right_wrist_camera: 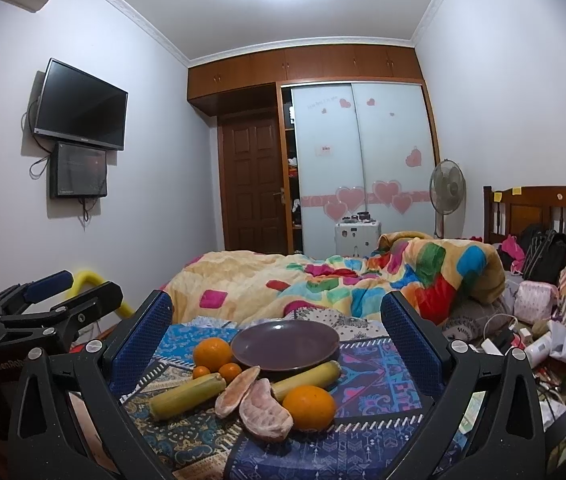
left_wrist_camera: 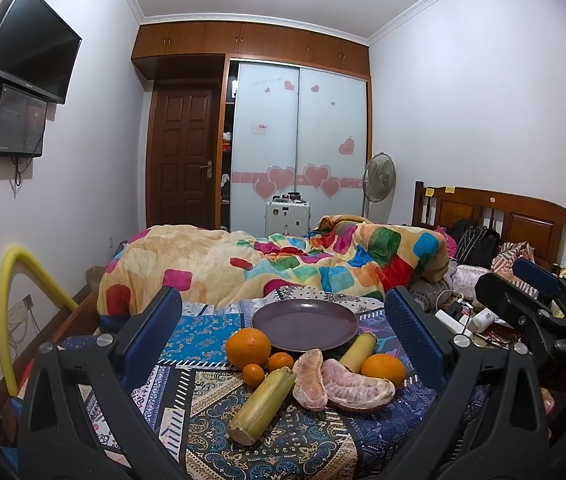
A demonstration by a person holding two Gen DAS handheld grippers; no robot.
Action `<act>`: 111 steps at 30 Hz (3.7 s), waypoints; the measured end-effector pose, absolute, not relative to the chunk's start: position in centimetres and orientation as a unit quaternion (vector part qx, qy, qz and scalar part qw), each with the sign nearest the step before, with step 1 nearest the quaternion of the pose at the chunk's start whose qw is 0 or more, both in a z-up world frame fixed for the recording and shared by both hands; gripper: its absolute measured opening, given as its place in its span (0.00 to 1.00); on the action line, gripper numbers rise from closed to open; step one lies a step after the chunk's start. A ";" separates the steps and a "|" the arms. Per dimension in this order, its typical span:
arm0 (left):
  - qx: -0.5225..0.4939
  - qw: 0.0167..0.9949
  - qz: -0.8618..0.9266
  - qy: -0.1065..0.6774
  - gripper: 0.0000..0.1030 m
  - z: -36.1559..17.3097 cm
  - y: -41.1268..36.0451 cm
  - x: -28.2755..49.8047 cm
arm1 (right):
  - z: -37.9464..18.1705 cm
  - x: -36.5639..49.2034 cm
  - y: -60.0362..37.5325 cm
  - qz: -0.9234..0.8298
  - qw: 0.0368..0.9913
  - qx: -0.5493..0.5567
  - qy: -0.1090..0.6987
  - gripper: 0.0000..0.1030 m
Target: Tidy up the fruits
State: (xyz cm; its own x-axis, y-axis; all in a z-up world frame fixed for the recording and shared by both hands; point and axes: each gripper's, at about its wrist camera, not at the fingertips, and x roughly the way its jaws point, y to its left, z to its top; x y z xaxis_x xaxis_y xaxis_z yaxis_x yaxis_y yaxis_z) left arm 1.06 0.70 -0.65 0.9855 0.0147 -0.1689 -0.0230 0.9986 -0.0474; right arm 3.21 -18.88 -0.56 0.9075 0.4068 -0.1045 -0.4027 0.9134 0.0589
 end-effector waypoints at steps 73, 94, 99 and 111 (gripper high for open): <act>0.011 0.935 -0.050 0.352 0.35 -13.3 2.9 13.9 | -12.3 15.1 -19.4 0.283 0.900 -0.037 0.330 0.56; 0.015 0.958 -0.049 0.281 0.35 -6.5 1.9 14.3 | -7.2 16.1 -20.7 0.249 0.931 -0.018 0.266 0.56; 0.014 0.961 -0.050 0.272 0.35 -5.6 1.5 16.0 | -6.2 17.2 -20.7 0.240 0.938 -0.017 0.247 0.56; 0.022 0.957 -0.041 0.287 0.35 -6.5 1.0 20.7 | -6.2 21.7 -18.2 0.259 0.926 -0.048 0.272 0.08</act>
